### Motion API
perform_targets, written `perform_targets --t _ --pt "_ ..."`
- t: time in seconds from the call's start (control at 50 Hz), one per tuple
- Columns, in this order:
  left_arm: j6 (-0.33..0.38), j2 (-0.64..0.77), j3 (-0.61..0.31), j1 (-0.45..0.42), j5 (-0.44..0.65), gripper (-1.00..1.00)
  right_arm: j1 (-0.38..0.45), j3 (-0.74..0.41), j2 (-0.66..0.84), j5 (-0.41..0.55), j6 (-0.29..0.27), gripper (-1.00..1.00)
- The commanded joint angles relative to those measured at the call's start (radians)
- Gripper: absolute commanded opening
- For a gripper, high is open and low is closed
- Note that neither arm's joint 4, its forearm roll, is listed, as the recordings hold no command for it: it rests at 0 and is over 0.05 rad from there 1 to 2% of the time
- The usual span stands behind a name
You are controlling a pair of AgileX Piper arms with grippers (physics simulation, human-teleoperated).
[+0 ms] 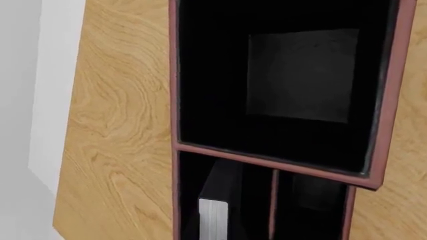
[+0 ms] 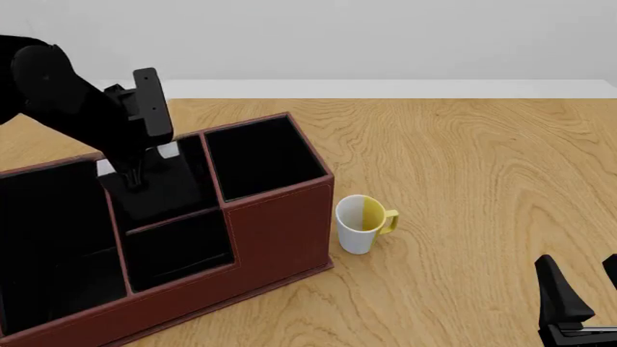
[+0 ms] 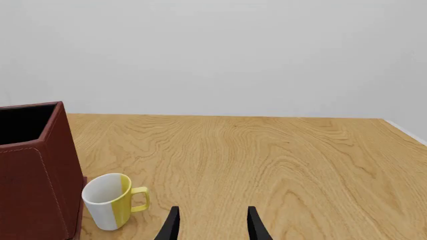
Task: Pick up the book and place it in the front compartment of the caddy.
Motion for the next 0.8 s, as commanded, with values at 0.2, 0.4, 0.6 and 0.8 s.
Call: perform_targets --t 0.2,0.4,0.6,0.8 --pt "0.023 0.014 0.015 0.028 -0.048 -1.0 0.0 0.0 0.0 0.0 0.0 1.0" --pt "-0.008 0.025 0.02 0.0 -0.06 -1.0 0.0 0.0 0.0 0.0 0.0 1.0" --pt "-0.015 0.033 0.026 -0.009 -0.071 -1.0 0.0 0.0 0.0 0.0 0.0 1.0" --pt "-0.039 0.05 0.034 -0.033 -0.075 -1.0 0.0 0.0 0.0 0.0 0.0 1.0"
